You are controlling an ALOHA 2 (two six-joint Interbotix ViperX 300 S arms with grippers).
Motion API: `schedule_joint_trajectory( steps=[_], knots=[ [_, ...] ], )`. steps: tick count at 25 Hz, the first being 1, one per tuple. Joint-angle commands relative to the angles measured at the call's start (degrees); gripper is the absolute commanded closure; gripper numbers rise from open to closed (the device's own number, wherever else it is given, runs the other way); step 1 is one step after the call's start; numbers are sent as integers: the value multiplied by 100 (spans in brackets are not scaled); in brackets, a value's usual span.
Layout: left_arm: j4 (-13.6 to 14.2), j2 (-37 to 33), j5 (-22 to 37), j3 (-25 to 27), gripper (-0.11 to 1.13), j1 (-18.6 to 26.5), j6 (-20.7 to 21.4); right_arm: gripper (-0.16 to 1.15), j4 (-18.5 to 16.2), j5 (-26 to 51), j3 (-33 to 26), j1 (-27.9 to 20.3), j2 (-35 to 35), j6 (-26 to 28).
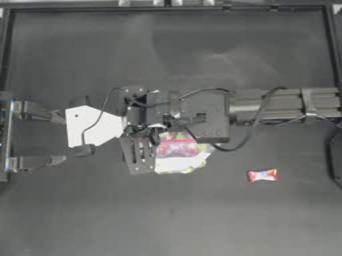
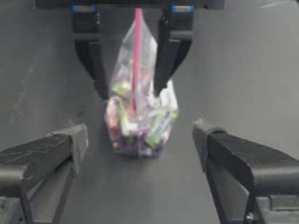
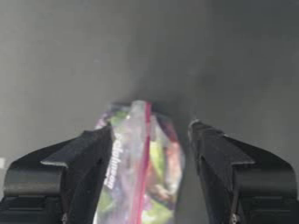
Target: Put candy in bag
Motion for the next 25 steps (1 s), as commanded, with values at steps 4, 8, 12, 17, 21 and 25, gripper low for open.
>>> schedule_joint_trajectory(
  steps=[4, 8, 12, 17, 21, 25],
  knots=[
    [-9, 9, -53, -44, 1, 9, -9, 11, 70, -70, -62, -9, -132, -9],
    [-9, 18, -62, -44, 1, 9, -9, 11, 141, -70, -62, 0, -123, -9],
    [-9, 9, -62, -35, 1, 0, -9, 11, 193, -70, -53, 9, -105, -9],
    [-9, 9, -53, -44, 1, 9, -9, 11, 211, -70, -88, 35, -79, -9],
    [-9, 18, -53, -44, 1, 9, -9, 11, 211, -62, -88, 53, -79, -9],
    [-9, 9, -53, -35, 1, 9, -9, 14, 211, -70, -97, 62, -70, -9]
  ],
)
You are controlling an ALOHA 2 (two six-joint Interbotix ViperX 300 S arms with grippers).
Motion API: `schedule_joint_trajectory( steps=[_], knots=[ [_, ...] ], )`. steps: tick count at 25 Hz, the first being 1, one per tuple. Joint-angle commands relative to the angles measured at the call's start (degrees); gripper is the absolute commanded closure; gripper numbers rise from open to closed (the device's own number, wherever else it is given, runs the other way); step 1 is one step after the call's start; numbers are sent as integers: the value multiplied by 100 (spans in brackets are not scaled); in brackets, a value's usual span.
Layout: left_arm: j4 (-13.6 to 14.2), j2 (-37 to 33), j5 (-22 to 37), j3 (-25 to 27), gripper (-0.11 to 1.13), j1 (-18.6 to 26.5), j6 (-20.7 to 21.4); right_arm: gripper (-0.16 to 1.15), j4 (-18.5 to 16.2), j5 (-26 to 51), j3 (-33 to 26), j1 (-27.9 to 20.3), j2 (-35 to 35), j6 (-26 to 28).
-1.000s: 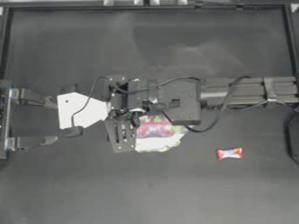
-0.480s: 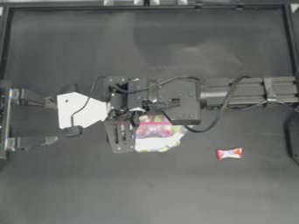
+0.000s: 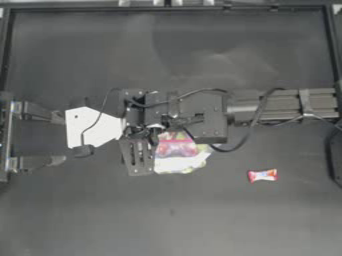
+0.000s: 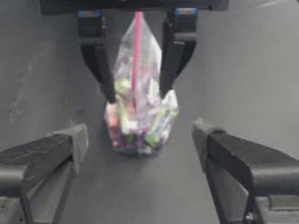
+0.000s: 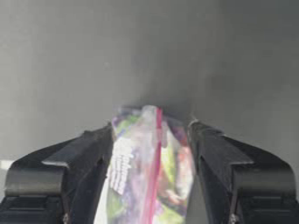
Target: Put candy in bag
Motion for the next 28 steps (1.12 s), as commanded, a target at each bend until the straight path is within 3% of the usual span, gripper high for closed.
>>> schedule_joint_trajectory(
  steps=[1, 7, 28],
  knots=[
    [-9, 9, -35, -70, 1, 9, -9, 17, 18, -18, -105, 18, -123, -9],
    [-9, 18, -44, -70, 1, 9, -9, 30, 18, -9, -97, 18, -123, -9],
    [-9, 9, -44, -70, 1, 9, -9, 31, 53, -26, -132, 18, -88, -18]
  ],
)
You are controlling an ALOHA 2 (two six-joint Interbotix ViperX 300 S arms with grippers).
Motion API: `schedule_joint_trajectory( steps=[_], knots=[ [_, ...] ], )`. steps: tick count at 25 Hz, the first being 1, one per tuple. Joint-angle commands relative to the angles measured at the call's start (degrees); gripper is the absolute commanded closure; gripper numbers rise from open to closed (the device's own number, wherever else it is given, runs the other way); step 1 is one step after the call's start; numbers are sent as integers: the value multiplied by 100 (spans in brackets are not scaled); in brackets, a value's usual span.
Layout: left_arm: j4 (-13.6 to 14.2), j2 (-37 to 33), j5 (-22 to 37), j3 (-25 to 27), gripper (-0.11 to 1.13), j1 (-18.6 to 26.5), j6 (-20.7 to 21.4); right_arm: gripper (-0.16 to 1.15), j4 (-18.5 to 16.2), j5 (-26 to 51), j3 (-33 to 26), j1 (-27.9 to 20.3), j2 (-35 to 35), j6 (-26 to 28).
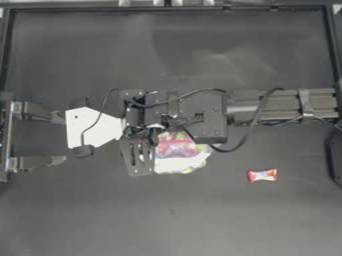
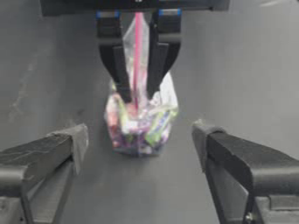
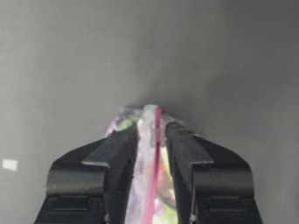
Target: Put candy in bag
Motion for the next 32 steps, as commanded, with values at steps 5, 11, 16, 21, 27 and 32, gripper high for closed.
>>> schedule_joint_trajectory(
  steps=[5, 11, 16, 21, 27, 32],
  knots=[
    [0, 9, -35, -53, 1, 9, 0, 31, 26, -9, -176, 9, -79, -9],
    [-9, 9, -44, -62, 1, 0, 0, 32, 35, 18, -202, 9, -70, -26],
    [-9, 9, -44, -53, 1, 9, 0, 35, 18, 9, -202, 9, -70, -26],
    [-9, 18, -35, -53, 1, 0, 0, 39, -18, 0, -202, 9, -62, -18],
    [-9, 9, -44, -44, 1, 9, 0, 57, -114, 18, -193, 0, -44, -18],
    [-9, 0, -44, -26, 1, 9, -9, 77, -211, 35, -202, 0, -79, -26]
  ],
)
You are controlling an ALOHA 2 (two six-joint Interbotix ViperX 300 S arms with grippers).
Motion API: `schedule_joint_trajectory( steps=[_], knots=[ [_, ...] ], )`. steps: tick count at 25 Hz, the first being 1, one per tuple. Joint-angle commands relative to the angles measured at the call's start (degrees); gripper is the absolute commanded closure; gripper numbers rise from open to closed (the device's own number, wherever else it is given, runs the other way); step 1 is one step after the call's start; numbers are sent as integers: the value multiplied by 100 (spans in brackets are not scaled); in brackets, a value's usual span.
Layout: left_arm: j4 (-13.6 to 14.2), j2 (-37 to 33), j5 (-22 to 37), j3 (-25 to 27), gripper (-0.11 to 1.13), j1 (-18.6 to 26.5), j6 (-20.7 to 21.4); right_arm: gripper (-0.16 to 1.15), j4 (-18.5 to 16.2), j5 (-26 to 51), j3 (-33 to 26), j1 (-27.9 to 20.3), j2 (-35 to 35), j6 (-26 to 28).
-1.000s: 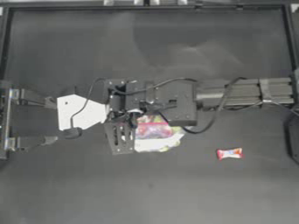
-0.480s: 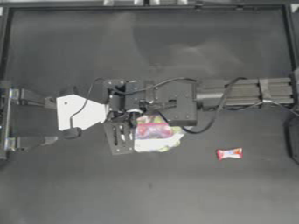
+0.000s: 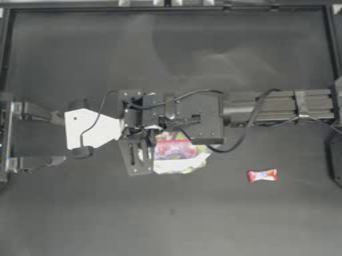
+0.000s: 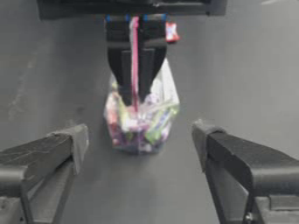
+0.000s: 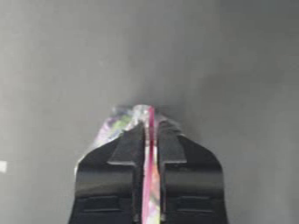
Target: Put candy in bag
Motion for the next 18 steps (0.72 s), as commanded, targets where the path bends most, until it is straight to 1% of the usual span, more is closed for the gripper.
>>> schedule_joint_trajectory(
  steps=[1, 4, 6, 18],
  knots=[
    [-9, -9, -44, -53, 1, 9, -9, 80, -70, 18, -149, 9, -185, -9],
    [-9, -62, -35, -44, 1, 9, -9, 89, -70, 18, -123, 9, -255, -9],
    [-9, -97, -44, -26, 1, 9, -9, 92, -62, 26, -105, 9, -299, -9],
    [-35, -105, -35, -9, 1, 9, -35, 93, -26, -18, 26, 35, -492, 0]
  ],
)
